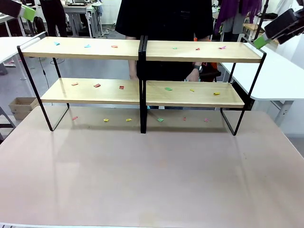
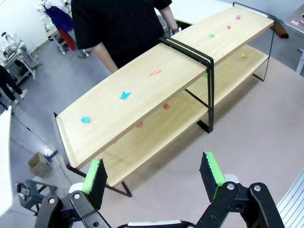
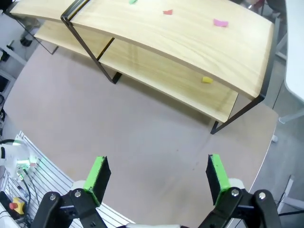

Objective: Clean the shelves.
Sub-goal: Pick up the Duster when the human hands it over.

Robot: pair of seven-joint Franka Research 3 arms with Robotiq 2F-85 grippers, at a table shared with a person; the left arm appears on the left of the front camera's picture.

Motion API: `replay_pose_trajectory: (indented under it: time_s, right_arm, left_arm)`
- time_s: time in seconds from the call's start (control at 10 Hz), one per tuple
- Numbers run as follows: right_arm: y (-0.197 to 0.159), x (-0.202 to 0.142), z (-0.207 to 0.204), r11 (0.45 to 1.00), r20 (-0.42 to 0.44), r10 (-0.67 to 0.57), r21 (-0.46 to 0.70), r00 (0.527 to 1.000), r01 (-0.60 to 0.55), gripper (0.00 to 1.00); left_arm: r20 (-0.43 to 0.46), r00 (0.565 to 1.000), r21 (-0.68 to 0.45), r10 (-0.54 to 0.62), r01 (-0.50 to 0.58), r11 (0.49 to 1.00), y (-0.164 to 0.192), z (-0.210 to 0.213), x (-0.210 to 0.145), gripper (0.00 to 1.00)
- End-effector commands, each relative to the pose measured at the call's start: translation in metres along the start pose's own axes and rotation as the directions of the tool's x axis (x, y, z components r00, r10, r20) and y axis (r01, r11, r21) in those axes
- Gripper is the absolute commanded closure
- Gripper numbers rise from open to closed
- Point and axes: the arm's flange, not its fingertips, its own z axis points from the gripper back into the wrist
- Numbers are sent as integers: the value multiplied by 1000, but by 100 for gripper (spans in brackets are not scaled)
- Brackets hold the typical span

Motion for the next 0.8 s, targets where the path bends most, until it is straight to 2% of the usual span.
replay_pose_trajectory:
  time_s: [0.0, 0.4, 0.7]
  right_arm:
    - [3, 2, 3, 999, -13, -28, -21, 1000, 28, 0]
    - [4, 0, -1, 1000, -17, -19, -18, 1000, 19, 0]
    - [3, -1, -1, 999, -11, -24, -28, 1000, 24, 0]
  left_arm:
    - [-4, 999, 9, -38, 38, 999, 6, -2, 4, 0]
    - [61, 994, 8, -95, 94, 995, 6, 16, 6, 0]
    - [108, 991, 25, -83, 81, 996, 2, 19, 4, 0]
